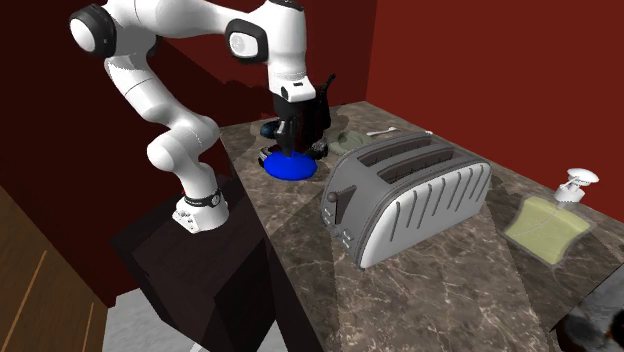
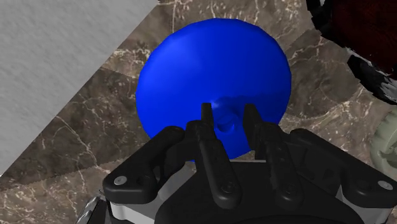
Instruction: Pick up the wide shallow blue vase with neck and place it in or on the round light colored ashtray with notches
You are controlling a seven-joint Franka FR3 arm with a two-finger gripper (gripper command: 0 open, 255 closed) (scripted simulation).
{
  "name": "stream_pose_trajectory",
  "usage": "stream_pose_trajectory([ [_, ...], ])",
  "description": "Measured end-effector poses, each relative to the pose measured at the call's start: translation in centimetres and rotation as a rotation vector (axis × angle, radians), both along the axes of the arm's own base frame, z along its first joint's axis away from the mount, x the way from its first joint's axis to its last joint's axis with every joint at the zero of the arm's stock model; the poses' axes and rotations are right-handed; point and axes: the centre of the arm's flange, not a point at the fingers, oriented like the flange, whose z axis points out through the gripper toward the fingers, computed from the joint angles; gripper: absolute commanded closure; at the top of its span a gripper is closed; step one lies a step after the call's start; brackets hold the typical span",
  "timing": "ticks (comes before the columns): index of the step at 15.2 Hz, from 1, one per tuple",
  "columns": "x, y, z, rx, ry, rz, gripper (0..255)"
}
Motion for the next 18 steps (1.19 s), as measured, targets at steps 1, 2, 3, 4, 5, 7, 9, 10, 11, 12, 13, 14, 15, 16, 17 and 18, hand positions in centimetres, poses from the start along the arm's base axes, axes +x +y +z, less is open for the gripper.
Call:
stream_pose_trajectory([
  [1,0.0,0.9,0.1,0.000,0.000,0.000,255],
  [2,0.1,1.9,0.4,-0.001,0.000,0.000,255],
  [3,0.3,3.3,0.6,-0.001,0.000,0.001,255],
  [4,0.4,4.4,0.6,-0.001,0.000,0.001,255],
  [5,0.7,5.5,0.7,-0.001,0.000,0.001,255],
  [7,0.7,8.5,1.1,-0.001,0.000,0.001,255],
  [9,1.3,11.1,1.3,-0.001,0.000,0.001,255],
  [10,1.4,12.4,1.3,-0.001,0.000,0.001,255],
  [11,1.6,13.5,1.7,-0.001,0.001,0.001,255],
  [12,1.7,14.8,1.6,-0.001,0.000,0.001,255],
  [13,1.8,16.3,1.7,-0.001,0.000,0.002,255],
  [14,2.1,17.7,2.0,-0.001,0.000,0.001,255],
  [15,2.1,19.1,2.3,-0.001,0.000,0.001,255],
  [16,2.3,20.2,2.3,-0.001,0.000,0.001,255],
  [17,2.5,21.6,2.3,-0.001,-0.001,0.001,255],
  [18,2.7,22.8,2.5,-0.001,0.000,0.000,255],
])
